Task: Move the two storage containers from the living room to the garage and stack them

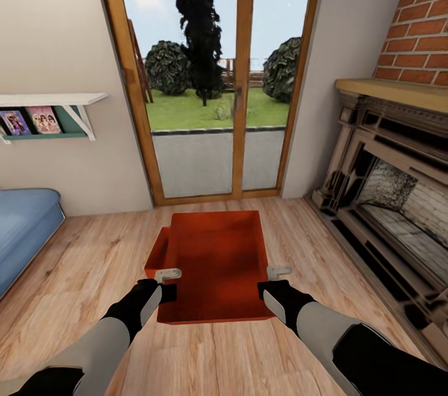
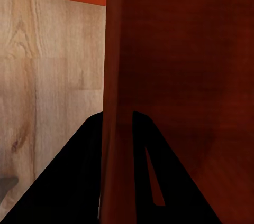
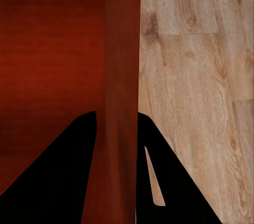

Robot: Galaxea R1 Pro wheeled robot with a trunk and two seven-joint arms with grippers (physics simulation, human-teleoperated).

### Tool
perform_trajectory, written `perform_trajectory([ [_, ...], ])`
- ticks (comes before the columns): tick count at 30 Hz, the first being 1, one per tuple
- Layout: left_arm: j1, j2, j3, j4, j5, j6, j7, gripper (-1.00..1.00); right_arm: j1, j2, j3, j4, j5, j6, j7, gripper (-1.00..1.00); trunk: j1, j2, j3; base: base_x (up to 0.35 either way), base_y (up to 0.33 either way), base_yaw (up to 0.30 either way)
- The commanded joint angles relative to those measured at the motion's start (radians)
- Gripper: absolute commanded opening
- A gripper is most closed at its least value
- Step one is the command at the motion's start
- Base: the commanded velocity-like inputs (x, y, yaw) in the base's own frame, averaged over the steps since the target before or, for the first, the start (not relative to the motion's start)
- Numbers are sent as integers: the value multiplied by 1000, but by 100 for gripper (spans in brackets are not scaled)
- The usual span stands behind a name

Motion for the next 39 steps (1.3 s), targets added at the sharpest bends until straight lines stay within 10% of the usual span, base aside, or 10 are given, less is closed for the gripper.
perform_trajectory([
  [1,0,-1,7,1,-13,8,13,-100,-1,9,-1,-6,30,7,-6,-100,1,-2,-1,0,0,0],
  [39,0,-1,6,-1,-13,7,11,-100,-1,7,-1,-6,30,8,-6,-100,1,-2,45,0,0,0],
])
